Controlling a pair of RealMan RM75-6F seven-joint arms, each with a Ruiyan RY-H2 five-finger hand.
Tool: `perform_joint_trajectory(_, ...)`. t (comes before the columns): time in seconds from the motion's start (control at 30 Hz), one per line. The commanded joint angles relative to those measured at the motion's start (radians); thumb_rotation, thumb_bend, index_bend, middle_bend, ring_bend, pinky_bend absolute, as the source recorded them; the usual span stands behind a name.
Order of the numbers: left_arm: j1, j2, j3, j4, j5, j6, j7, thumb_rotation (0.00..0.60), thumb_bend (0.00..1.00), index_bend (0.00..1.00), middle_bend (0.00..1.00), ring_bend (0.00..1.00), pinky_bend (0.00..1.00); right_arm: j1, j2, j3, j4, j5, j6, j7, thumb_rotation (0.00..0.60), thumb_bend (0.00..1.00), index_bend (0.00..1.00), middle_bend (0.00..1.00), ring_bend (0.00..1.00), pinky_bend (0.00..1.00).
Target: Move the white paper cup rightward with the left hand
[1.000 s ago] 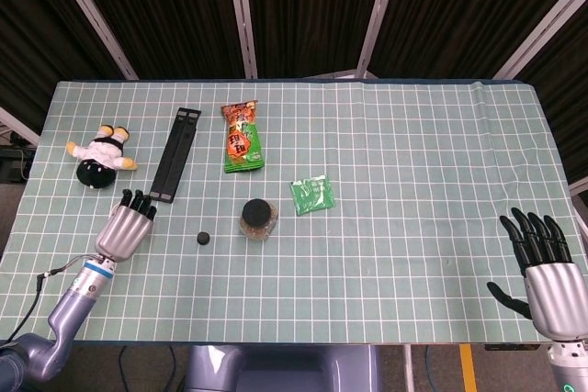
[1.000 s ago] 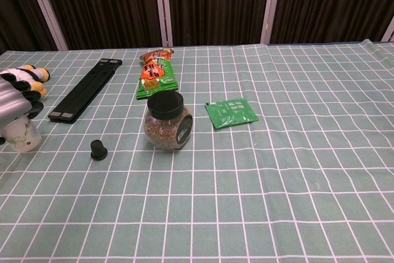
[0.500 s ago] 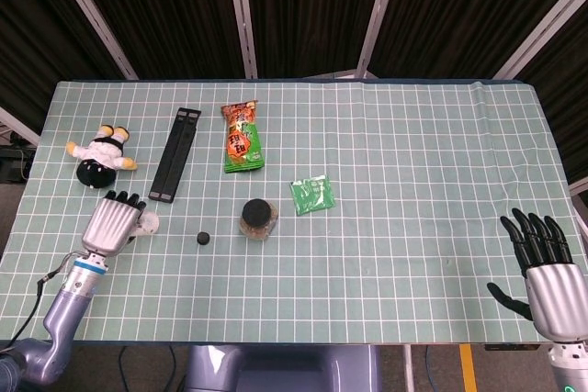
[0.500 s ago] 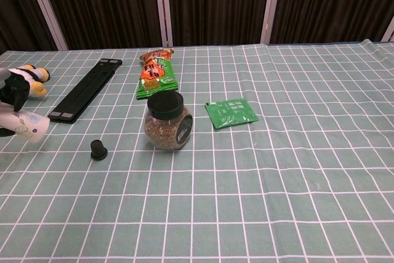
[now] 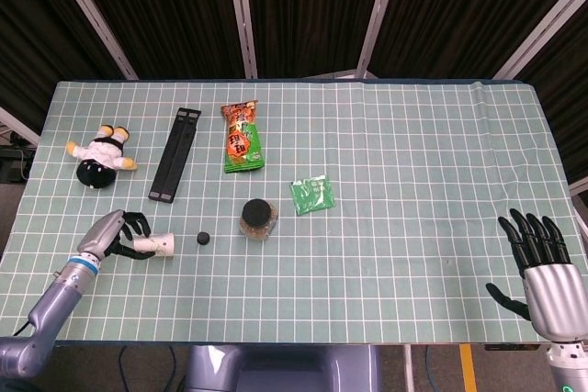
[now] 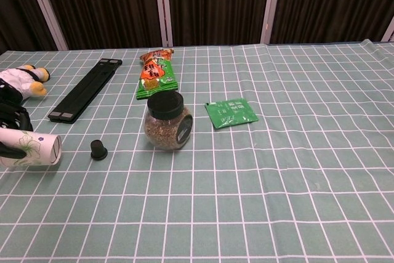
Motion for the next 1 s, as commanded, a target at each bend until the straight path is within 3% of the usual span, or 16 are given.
perform_joint_trajectory(0.03,-0.019,-0.005,0.005,0.064,0.029,-0.046,-0.118,0.600,0.06,0.58,0.44,0.42,0.48,0.001,0.000,0.001,0.001,0.003,-0.001,-0.001,0.600,0.00,0.00,0.00,0.00,0.00)
perform_joint_trajectory(0.13,-0.022,-0.009,0.016,0.084,0.065,-0.041,-0.152,0.600,0.06,0.51,0.36,0.34,0.41,0.001,-0.001,0.002,0.002,0.006,-0.003,-0.001,0.600,0.00,0.00,0.00,0.00,0.00)
perform_joint_trajectory(0.2,-0.027,-0.001,0.037,0.091,0.111,-0.040,-0.163,0.600,0.02,0.27,0.15,0.13,0.16,0.001,-0.001,0.001,0.003,0.008,-0.004,-0.002,0.600,0.00,0.00,0.00,0.00,0.00)
perform_joint_trajectory(0.27,-0.026,0.002,0.045,0.096,0.138,-0.017,-0.166,0.600,0.00,0.06,0.02,0.01,0.01,0.001,0.000,0.001,0.002,0.008,-0.004,-0.001,0.600,0.00,0.00,0.00,0.00,0.00)
perform_joint_trajectory(0.3,-0.023,0.001,0.046,0.100,0.154,0.009,-0.165,0.600,0.00,0.00,0.00,0.00,0.00,0.001,0.000,0.001,0.002,0.008,-0.004,0.000,0.600,0.00,0.00,0.00,0.00,0.00)
perform_joint_trajectory(0.53,-0.002,0.012,0.068,0.092,0.248,0.159,-0.067,0.600,0.00,0.00,0.00,0.00,0.00,-0.001,0.003,0.000,-0.001,0.003,0.001,0.004,0.600,0.00,0.00,0.00,0.00,0.00)
perform_joint_trajectory(0.6,0.005,0.024,0.082,0.074,0.291,0.221,0.066,0.600,0.00,0.00,0.00,0.00,0.00,0.000,0.003,0.000,-0.002,0.002,0.001,0.004,0.600,0.00,0.00,0.00,0.00,0.00)
perform_joint_trajectory(0.83,0.042,-0.026,0.109,-0.017,0.333,0.370,0.781,0.600,0.00,0.03,0.00,0.00,0.00,0.001,0.004,-0.003,-0.006,-0.006,0.000,0.003,0.600,0.00,0.00,0.00,0.00,0.00)
perform_joint_trajectory(0.9,0.039,-0.066,0.114,-0.010,0.339,0.382,0.939,0.600,0.00,0.05,0.00,0.00,0.00,0.001,0.005,-0.004,-0.006,-0.006,-0.001,0.005,0.600,0.00,0.00,0.00,0.00,0.00)
perform_joint_trajectory(1.0,0.029,-0.132,0.110,0.022,0.336,0.389,1.071,0.600,0.00,0.06,0.00,0.00,0.00,0.000,0.006,-0.003,-0.004,-0.004,0.000,0.009,0.600,0.00,0.00,0.00,0.00,0.00)
